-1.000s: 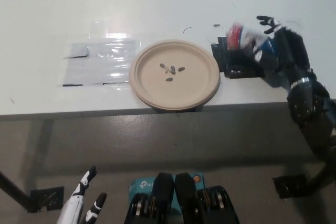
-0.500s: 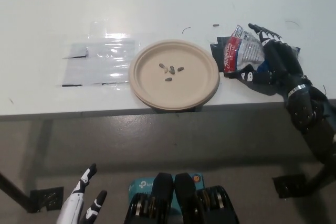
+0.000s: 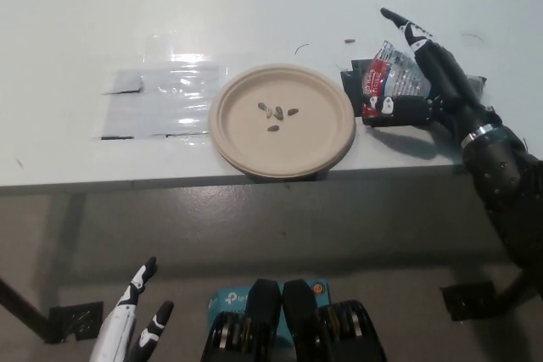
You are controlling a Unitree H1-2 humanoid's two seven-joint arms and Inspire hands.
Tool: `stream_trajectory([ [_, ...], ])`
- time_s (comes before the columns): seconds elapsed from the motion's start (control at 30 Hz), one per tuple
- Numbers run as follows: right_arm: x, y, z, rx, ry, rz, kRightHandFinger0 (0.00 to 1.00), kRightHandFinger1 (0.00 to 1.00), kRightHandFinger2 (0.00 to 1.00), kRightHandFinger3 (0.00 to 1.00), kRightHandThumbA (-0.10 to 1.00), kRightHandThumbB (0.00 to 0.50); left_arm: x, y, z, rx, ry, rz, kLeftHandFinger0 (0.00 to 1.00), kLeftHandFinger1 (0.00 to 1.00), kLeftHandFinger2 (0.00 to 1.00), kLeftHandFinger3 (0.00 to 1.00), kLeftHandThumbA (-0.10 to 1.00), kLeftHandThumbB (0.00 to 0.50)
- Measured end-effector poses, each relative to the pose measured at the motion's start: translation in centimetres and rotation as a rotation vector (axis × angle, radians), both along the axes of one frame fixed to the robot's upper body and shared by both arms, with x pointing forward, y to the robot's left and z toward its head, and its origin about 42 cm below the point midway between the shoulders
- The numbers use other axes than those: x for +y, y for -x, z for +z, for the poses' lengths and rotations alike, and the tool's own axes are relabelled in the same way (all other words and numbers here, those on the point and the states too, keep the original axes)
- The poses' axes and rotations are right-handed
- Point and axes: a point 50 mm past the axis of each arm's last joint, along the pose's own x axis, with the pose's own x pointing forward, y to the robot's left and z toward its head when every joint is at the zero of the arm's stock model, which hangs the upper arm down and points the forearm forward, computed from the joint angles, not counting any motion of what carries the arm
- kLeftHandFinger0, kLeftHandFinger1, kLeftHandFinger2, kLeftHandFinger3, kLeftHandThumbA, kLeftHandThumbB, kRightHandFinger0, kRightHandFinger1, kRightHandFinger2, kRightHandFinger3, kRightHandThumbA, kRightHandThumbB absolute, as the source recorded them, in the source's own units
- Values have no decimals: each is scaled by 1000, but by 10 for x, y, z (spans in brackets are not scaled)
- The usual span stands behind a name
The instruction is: The robot picks up a small bag of sunflower seeds on the right hand side and take it to the empty plate on the left hand side then pours some sunflower seeds on to the plate.
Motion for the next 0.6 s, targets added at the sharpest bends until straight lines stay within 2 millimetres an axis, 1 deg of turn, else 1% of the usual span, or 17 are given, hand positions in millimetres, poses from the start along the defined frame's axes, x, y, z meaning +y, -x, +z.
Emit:
stream_trajectory([
  [0.03,0,5,1,-8,-14,6,1000,1000,1000,1000,1000,500,0,0,0,1,0,0,1000,1000,1000,1000,1000,174],
  [0.1,-1,13,7,-32,-44,15,1000,1000,1000,1000,1000,500,0,-1,-1,2,0,0,1000,1000,1000,1000,1000,160],
  [0.13,-2,16,10,-43,-55,16,1000,1000,1000,1000,1000,500,0,-2,-1,3,0,0,1000,1000,1000,1000,1000,162],
  [0.17,-3,21,14,-61,-75,17,1000,1000,1000,1000,1000,500,0,-3,-1,3,0,-1,1000,1000,1000,1000,1000,176],
  [0.2,-5,26,19,-80,-92,18,1000,1000,1000,1000,1000,452,0,-5,-1,3,0,-2,1000,1000,1000,1000,1000,208],
  [0.23,-7,30,23,-97,-105,16,1000,1000,1000,1000,1000,447,0,-7,-1,2,0,-3,1000,1000,1000,1000,1000,213],
  [0.27,-9,36,27,-120,-118,15,1000,1000,1000,1000,1000,444,-1,-11,0,-1,-1,-4,1000,1000,1000,1000,1000,240],
  [0.3,-11,41,32,-145,-129,15,1000,1000,1000,1000,1000,454,-1,-15,1,-8,0,-7,1000,1000,1000,1000,1000,270],
  [0.33,-11,47,36,-168,-139,18,1000,1000,1000,1000,1000,456,-2,-19,3,-14,0,-8,1000,1000,1000,1000,1000,283],
  [0.37,-12,53,39,-186,-147,20,1000,1000,1000,1000,1000,447,-2,-23,4,-19,0,-10,1000,1000,1000,1000,1000,324],
  [0.4,-13,60,42,-208,-155,23,1000,1000,1000,1000,1000,412,-3,-27,6,-25,1,-13,1000,1000,1000,1000,1000,358],
  [0.47,-15,74,44,-242,-167,30,1000,1000,1000,1000,1000,404,-4,-34,8,-35,2,-17,1000,1000,1000,1000,1000,401],
  [0.5,-14,84,45,-261,-174,37,1000,1000,1000,1000,1000,417,-5,-39,10,-41,4,-20,1000,1000,1000,1000,1000,422],
  [0.57,-13,101,40,-277,-188,48,1000,1000,1000,1000,1000,408,-6,-45,13,-52,6,-25,1000,1000,1000,1000,1000,451],
  [0.6,-12,113,36,-282,-196,54,1000,1000,1000,1000,1000,443,-7,-50,15,-59,9,-27,1000,1000,1000,1000,1000,455],
])
